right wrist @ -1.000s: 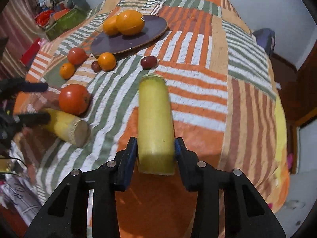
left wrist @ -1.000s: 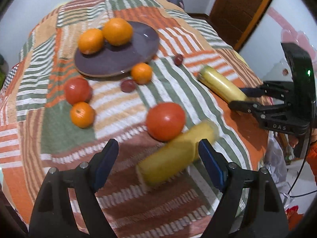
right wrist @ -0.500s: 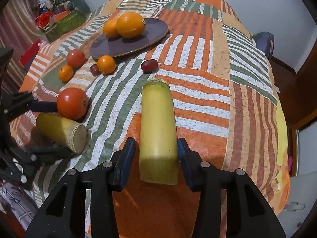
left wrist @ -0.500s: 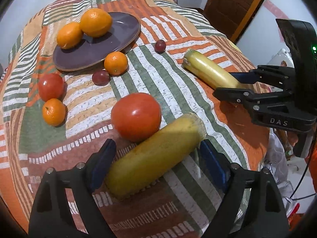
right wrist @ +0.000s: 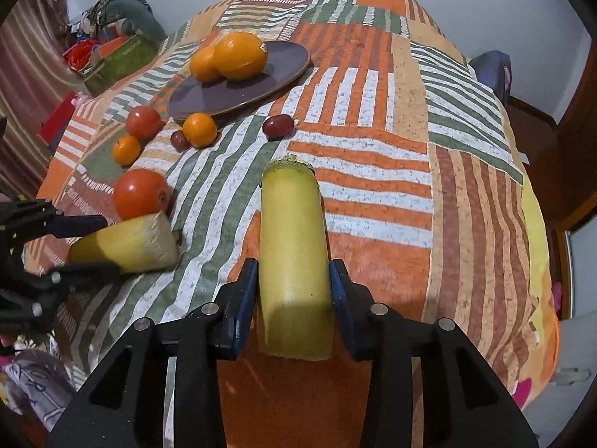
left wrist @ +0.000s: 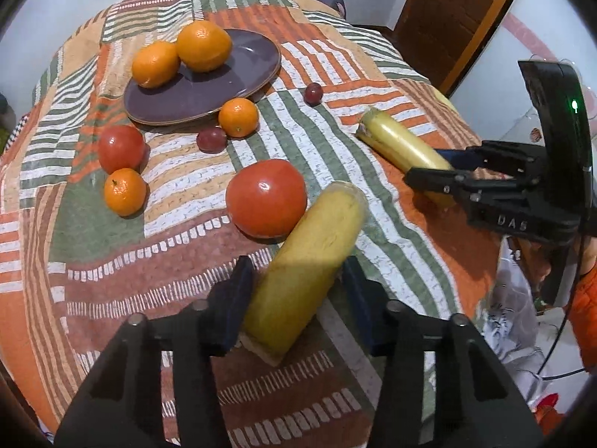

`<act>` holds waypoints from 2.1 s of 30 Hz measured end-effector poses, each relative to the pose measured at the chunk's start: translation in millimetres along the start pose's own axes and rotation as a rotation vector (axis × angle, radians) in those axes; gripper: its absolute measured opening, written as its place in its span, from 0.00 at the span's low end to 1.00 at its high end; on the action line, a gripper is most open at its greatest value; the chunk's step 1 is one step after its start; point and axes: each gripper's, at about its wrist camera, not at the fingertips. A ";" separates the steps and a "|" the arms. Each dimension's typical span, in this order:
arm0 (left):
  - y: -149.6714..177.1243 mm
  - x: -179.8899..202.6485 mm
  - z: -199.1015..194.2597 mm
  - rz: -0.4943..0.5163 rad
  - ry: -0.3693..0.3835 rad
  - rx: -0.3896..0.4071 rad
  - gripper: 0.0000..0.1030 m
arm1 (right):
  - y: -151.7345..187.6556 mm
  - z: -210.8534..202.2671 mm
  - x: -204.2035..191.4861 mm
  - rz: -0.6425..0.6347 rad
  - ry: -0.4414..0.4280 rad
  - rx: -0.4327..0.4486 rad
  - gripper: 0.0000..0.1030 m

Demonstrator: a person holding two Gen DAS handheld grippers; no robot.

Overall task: Organize fruits
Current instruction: 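Lift the squash with the left tool while the right tool holds its squash upright, then carry the squash toward the purple plate with the left tool while the right tool follows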

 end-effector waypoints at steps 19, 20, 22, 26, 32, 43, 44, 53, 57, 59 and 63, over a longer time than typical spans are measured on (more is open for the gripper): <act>-12.8 23.2 26.8 0.119 -0.002 -0.050 0.44 | 5.2 6.5 -5.1 -0.007 -0.012 -0.014 0.37; -13.0 22.5 26.6 0.115 0.005 -0.056 0.43 | 5.1 6.5 -5.8 -0.010 -0.011 -0.013 0.36; -10.8 21.8 21.8 0.119 0.015 -0.068 0.41 | 5.1 4.5 -5.4 -0.010 -0.012 -0.007 0.34; -7.4 19.4 18.9 0.108 0.019 -0.081 0.40 | 7.5 1.3 -3.3 0.002 -0.036 -0.013 0.34; -11.3 16.8 35.9 0.052 0.025 -0.092 0.42 | 7.4 3.2 -4.1 0.020 -0.037 -0.017 0.37; -12.6 24.1 34.5 0.071 0.022 -0.051 0.40 | 7.1 1.0 -3.4 0.036 -0.031 0.027 0.34; -12.5 24.1 31.7 0.068 0.028 -0.048 0.38 | 7.0 -0.6 -3.0 0.041 -0.037 0.030 0.34; -16.3 9.0 -9.5 0.029 0.030 0.030 0.37 | 3.4 -14.8 -17.7 -0.006 -0.035 0.072 0.34; -25.0 -3.6 -27.3 0.000 0.014 0.078 0.37 | -4.5 -18.6 -25.0 -0.018 -0.039 0.096 0.34; -30.0 -11.4 -34.4 -0.011 0.000 0.101 0.37 | -9.5 -20.3 -27.2 -0.020 -0.040 0.112 0.34; -38.2 -26.6 -43.9 -0.035 -0.028 0.136 0.37 | -22.3 -21.5 -31.5 -0.024 -0.042 0.141 0.34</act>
Point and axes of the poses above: each gripper's, at about its wrist camera, not at the fingertips, and z roughly the way its jaws point, x to its right, y to its underside, and after that the axes turned 12 degrees about x, right-handed
